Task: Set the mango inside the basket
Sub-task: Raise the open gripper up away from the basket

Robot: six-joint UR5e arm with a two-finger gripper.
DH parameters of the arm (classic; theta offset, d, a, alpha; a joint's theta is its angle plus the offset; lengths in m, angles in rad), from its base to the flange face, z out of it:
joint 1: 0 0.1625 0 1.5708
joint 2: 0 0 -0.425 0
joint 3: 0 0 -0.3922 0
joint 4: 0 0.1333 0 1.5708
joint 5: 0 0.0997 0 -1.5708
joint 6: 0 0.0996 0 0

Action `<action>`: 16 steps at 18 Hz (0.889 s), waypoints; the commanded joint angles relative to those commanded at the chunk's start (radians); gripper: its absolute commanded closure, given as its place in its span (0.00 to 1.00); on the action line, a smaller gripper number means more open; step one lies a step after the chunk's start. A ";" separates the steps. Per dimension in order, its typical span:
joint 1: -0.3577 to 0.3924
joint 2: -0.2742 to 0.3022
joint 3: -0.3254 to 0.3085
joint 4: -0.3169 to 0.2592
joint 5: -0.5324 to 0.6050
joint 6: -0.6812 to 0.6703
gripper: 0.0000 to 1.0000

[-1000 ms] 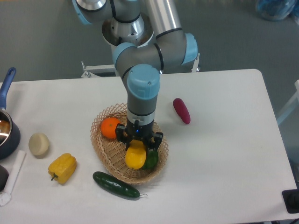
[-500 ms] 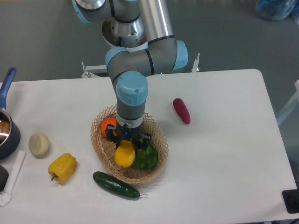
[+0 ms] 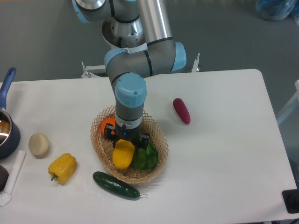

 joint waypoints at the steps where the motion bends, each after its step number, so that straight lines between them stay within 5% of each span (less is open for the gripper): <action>1: 0.002 0.002 0.003 0.000 0.002 0.000 0.01; 5: 0.003 0.028 0.079 0.006 0.021 0.006 0.00; 10: 0.018 0.014 0.258 0.008 0.253 0.055 0.00; 16: 0.095 0.021 0.313 0.003 0.406 0.191 0.00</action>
